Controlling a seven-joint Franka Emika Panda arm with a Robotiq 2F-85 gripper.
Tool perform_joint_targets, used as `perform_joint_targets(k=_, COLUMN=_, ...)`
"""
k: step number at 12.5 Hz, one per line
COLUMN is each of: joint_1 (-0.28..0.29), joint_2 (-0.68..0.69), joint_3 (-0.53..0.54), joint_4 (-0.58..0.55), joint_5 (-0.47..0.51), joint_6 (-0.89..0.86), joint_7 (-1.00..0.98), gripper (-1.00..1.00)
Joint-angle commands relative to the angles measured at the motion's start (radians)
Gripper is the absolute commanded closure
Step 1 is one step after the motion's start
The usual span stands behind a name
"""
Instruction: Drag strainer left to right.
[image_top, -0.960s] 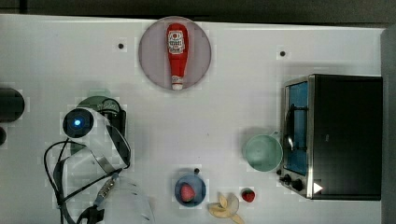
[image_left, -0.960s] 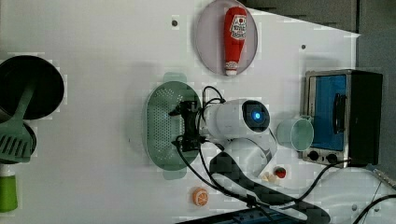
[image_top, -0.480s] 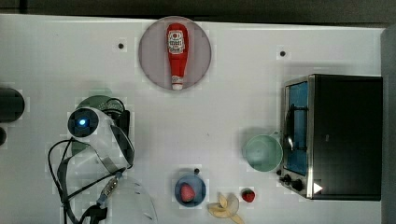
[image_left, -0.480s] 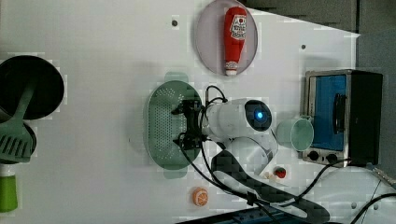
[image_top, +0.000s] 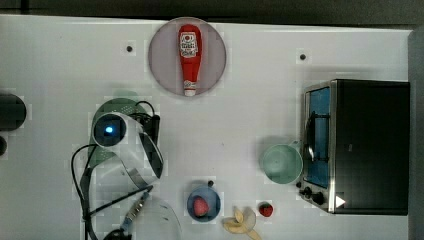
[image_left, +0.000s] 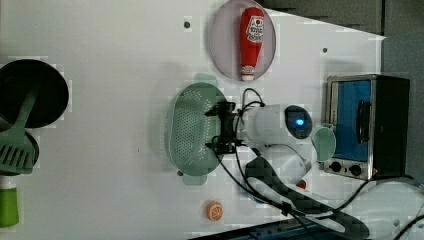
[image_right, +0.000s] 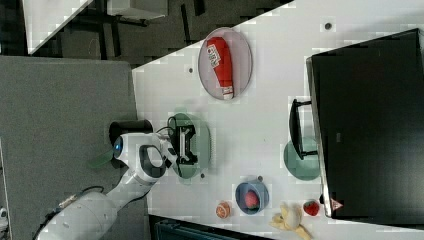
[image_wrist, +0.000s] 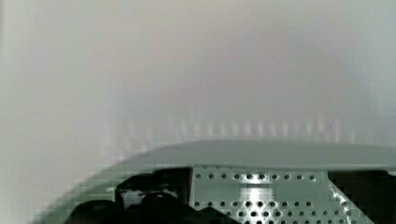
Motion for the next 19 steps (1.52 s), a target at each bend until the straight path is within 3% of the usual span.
perform_joint_targets(k=1, joint_1=-0.026, joint_2=-0.041, joint_3=-0.037, joint_4=-0.047, joint_5=0.005, joint_6=-0.011, joint_7=-0.097, gripper=-1.00)
perform_joint_targets(k=14, joint_1=-0.070, joint_2=-0.111, joint_3=-0.284, joint_4=-0.134, joint_5=0.005, joint_6=0.004, joint_7=-0.460, gripper=-1.00)
perform_joint_targets(k=19, joint_1=-0.073, joint_2=-0.111, joint_3=-0.370, joint_4=-0.135, joint_5=0.005, joint_6=0.004, joint_7=-0.502, gripper=-1.00)
